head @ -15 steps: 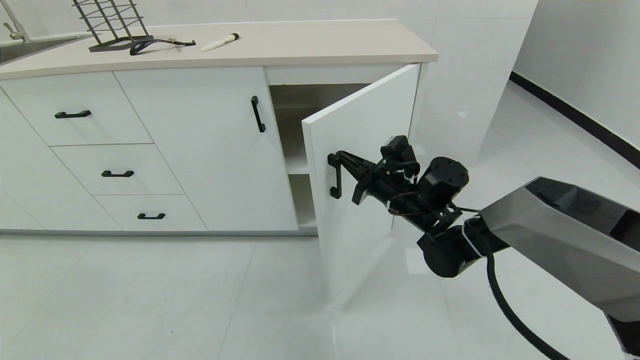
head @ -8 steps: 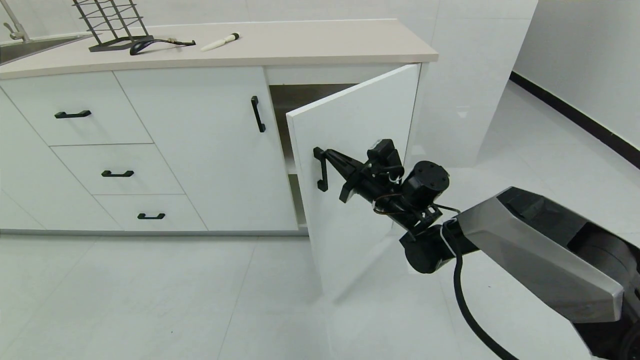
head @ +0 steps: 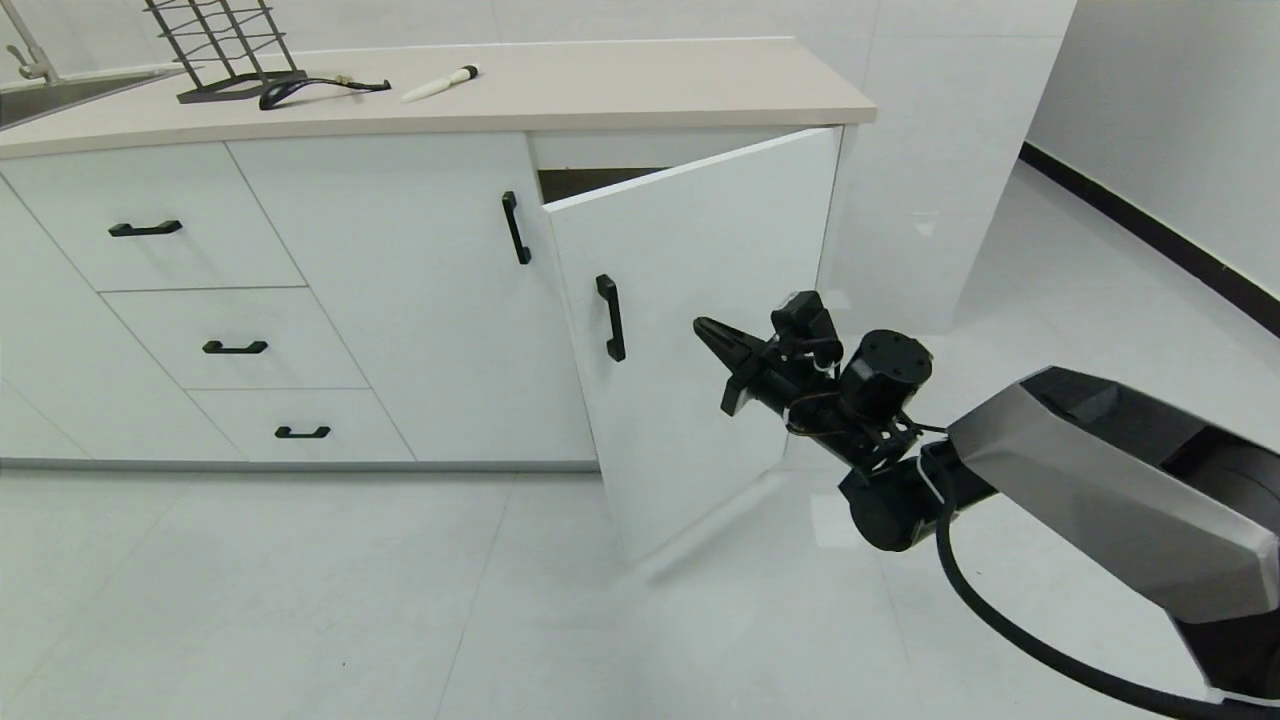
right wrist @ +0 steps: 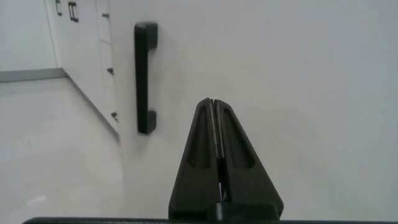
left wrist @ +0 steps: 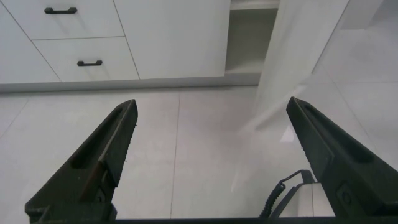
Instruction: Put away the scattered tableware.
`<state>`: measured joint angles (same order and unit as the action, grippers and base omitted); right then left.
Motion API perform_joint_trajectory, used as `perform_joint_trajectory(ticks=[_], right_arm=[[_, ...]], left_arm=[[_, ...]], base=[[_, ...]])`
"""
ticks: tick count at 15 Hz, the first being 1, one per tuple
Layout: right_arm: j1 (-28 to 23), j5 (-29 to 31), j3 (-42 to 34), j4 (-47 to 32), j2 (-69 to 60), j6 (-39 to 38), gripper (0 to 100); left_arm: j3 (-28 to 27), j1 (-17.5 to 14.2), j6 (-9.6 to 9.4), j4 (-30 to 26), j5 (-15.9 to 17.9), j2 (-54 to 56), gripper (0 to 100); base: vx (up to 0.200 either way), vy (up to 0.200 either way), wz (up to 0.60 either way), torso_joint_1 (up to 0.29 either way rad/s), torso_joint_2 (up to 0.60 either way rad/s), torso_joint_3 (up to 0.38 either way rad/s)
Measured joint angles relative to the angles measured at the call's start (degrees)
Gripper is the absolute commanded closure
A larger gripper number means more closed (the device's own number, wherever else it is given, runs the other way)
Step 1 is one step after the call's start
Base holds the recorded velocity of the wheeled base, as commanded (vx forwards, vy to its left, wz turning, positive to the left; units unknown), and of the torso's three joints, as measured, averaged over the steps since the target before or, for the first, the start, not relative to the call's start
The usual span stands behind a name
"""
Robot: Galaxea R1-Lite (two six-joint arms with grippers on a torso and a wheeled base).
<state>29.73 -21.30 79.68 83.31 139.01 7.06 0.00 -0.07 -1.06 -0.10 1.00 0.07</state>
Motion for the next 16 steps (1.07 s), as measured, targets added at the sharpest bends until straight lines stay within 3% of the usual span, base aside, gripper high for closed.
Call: perform_joint_trajectory(ticks=[2,8,10,13,16], right_arm=[[-0.2,0.0,-7.8,0.2,-4.6,0.1,100],[-0.9,-0.2,-37.0,0.3,-30.2,1.7,100],[-4.1,-0.9,-48.3,0.2,-42.8,2.2,100],[-12.5,-2.1,-62.8,-0.2,-63.0,2.9,100],[-21.2,-3.2,-72.4,-8.6,-85.1,3.5,100]], left_arm=[[0.0,0.0,0.0,0.0,0.0,0.0,0],[0.0,0.0,0.0,0.0,-0.1,0.0,0],[0.0,0.0,-0.02,0.0,-0.1,0.0,0],[0.0,0.0,-0.05,0.0,-0.1,0.0,0],[0.0,0.0,-0.16,0.0,-0.1,0.0,0]], base=[[0.1,0.0,0.0,0.001,0.0,0.001],[0.2,0.2,0.0,0.001,0.0,0.003],[0.2,0.2,0.0,0.002,0.0,0.005],[0.0,0.2,0.0,0.001,0.0,0.004],[0.0,0.2,0.0,0.002,0.0,0.005]])
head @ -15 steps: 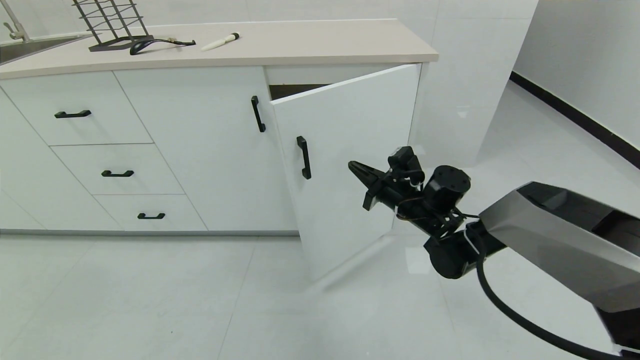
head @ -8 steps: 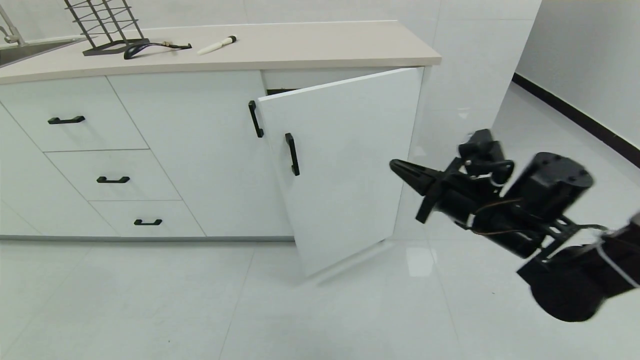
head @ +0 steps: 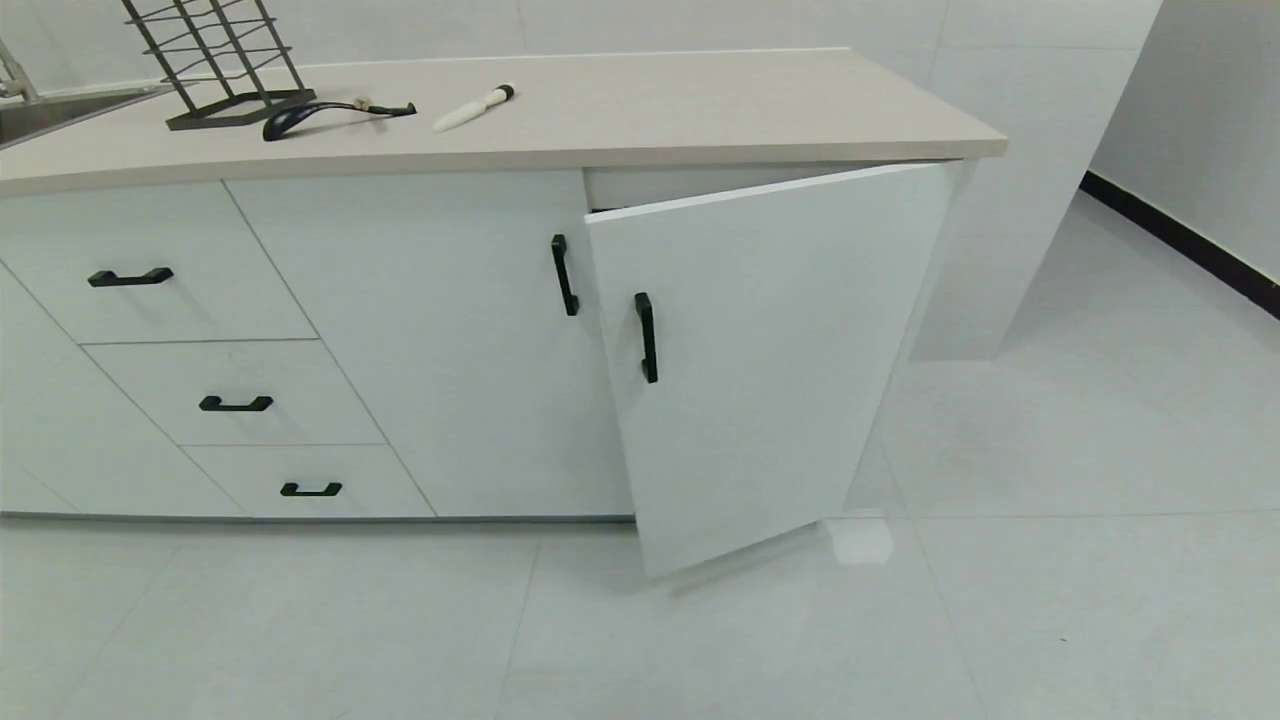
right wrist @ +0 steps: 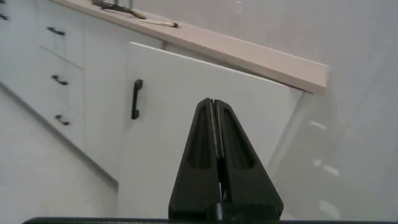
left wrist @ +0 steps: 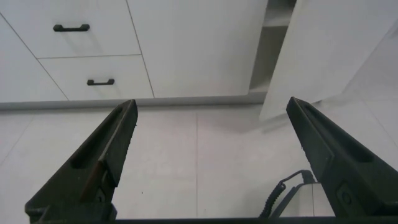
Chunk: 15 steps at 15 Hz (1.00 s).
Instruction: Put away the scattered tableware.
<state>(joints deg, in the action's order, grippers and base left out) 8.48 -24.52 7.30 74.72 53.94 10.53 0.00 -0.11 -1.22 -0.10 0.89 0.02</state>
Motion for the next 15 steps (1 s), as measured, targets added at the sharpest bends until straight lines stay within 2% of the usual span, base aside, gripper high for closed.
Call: perform_joint_trajectory(ticks=[3,6,7,8,10,12,15], right_arm=[[-5.4,-0.3,-4.2,-21.9,-21.4,0.3,100],[-7.8,3.1,-6.2,-57.5,-40.1,0.2,100],[-8.1,7.0,-6.6,-67.2,-44.9,-0.1,100],[-8.4,12.7,-6.9,-71.7,-47.7,-0.6,100],[-8.6,19.5,-7.0,-73.8,-51.4,-4.1,100],[-8.7,21.3,-7.2,-74.3,-53.0,-9.1,100],[-8.8,21.7,-7.3,-74.3,-53.8,-9.6,100]], left_arm=[[0.0,0.1,0.0,0.0,0.0,0.0,0],[0.0,0.0,0.02,0.0,0.0,0.0,0],[0.0,0.0,0.05,0.0,0.0,0.0,0],[0.0,0.0,0.05,0.0,0.0,0.0,0],[0.0,0.0,0.18,0.1,0.0,0.0,0],[0.0,0.1,0.33,0.1,0.0,0.0,0],[0.0,0.0,0.35,0.1,0.0,0.0,0]], base=[[0.0,0.2,0.0,-0.002,0.0,0.009],[0.0,0.2,0.0,0.002,0.0,0.004],[0.0,0.2,0.0,0.012,0.0,-0.002],[0.0,0.2,0.0,0.002,0.0,0.007],[0.0,0.2,0.0,0.0,0.0,0.002],[0.0,0.2,0.0,0.002,0.0,-0.002],[0.0,0.2,0.0,0.01,0.0,0.001]])
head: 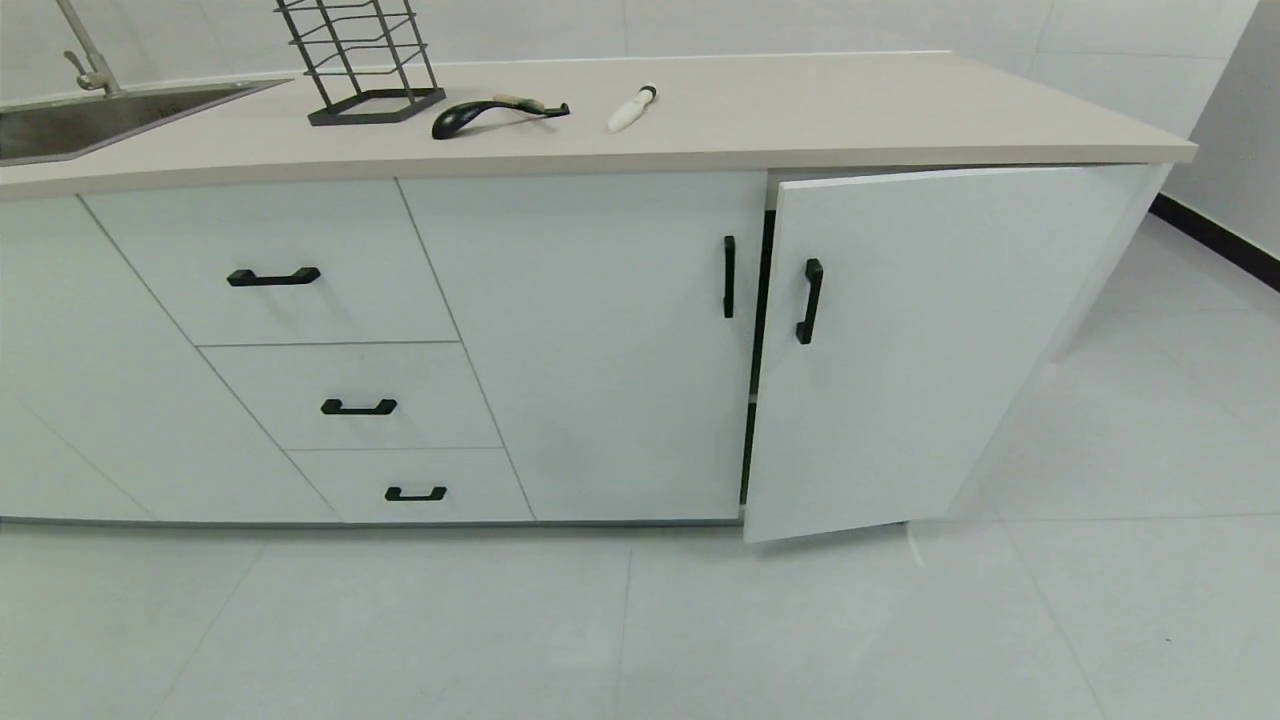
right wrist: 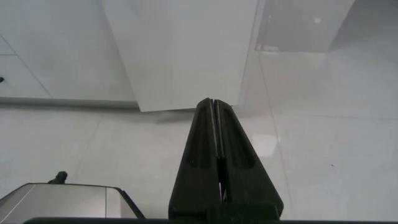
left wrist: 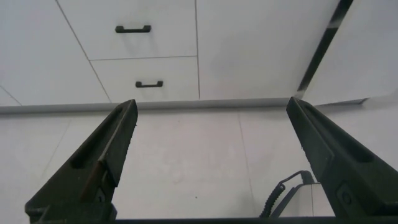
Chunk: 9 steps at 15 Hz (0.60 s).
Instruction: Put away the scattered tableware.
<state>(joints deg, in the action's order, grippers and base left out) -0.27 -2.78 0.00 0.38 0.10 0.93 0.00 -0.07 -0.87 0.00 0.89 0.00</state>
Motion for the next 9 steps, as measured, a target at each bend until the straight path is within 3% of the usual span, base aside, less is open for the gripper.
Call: perform_joint_trajectory(ticks=[8,9], right_arm=[[0.0,0.1,0.0,-0.1,-0.3,-0.2,100],[0.0,0.1,0.0,-0.1,-0.3,-0.2,100]], left_arm=[[0.0,0.0,0.0,0.0,0.0,0.0,0],[0.0,0.0,-0.02,0.0,0.0,0.0,0]], base=[[0.0,0.2,0.0,0.003,0.0,0.002],[0.2,0.2,0.0,0.007,0.0,-0.002]])
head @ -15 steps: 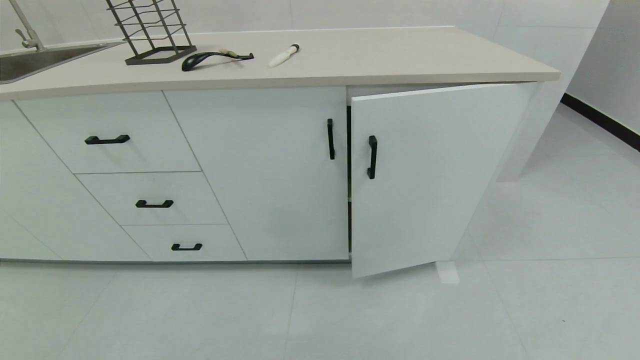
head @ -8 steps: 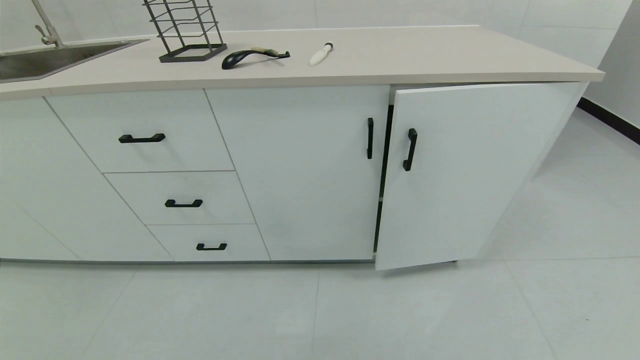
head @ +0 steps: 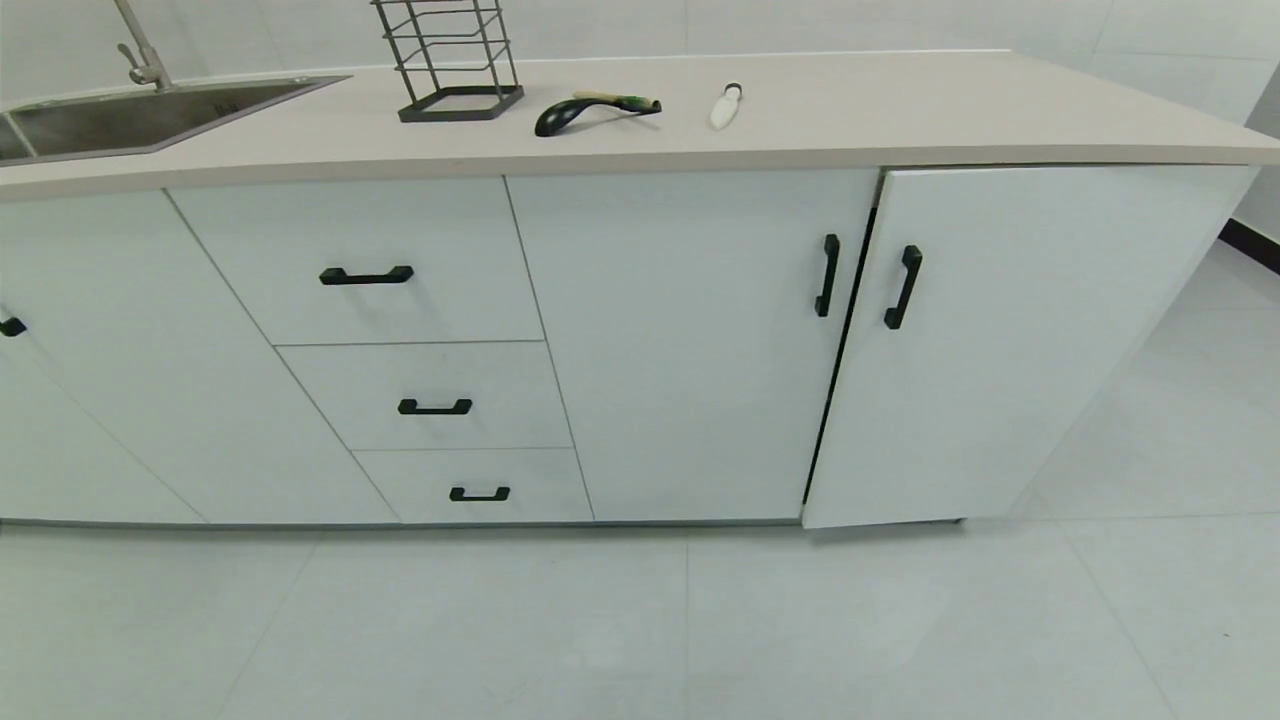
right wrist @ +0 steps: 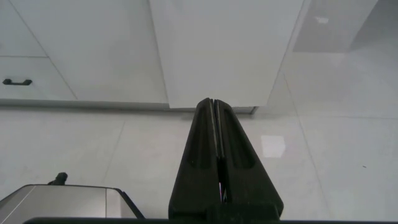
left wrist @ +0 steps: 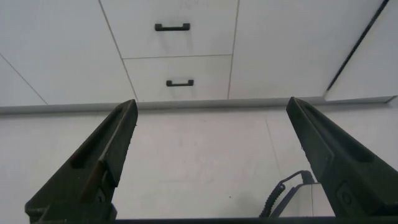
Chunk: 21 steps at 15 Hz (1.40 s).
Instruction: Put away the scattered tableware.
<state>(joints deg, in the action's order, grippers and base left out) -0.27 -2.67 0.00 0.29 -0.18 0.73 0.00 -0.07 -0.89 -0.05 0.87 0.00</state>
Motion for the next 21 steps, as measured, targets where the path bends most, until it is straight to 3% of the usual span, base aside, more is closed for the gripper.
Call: perform_joint_trajectory(ticks=[4,13,19,21], right_arm=[[0.0,0.0,0.0,0.0,0.0,0.0,100],[-0.1,0.1,0.0,-0.1,0.0,0.0,100],[0.0,0.0,0.0,0.0,0.0,-0.1,100],[0.0,0.1,0.0,0.0,0.0,0.0,100]], left_arm=[[0.0,0.0,-0.06,0.0,0.0,0.0,0],[0.0,0.0,-0.09,0.0,-0.1,0.0,0],[0.0,0.0,-0.17,0.0,-0.2,0.0,0],[0.0,0.0,-0.12,0.0,-0.2,0.0,0]], base=[[0.2,0.15,0.0,-0.001,0.0,0.002],[0.0,0.0,0.0,0.0,0.0,0.0],[0.133,0.2,0.0,-0.001,0.0,0.002],[0.2,0.0,0.0,0.014,0.0,-0.002]])
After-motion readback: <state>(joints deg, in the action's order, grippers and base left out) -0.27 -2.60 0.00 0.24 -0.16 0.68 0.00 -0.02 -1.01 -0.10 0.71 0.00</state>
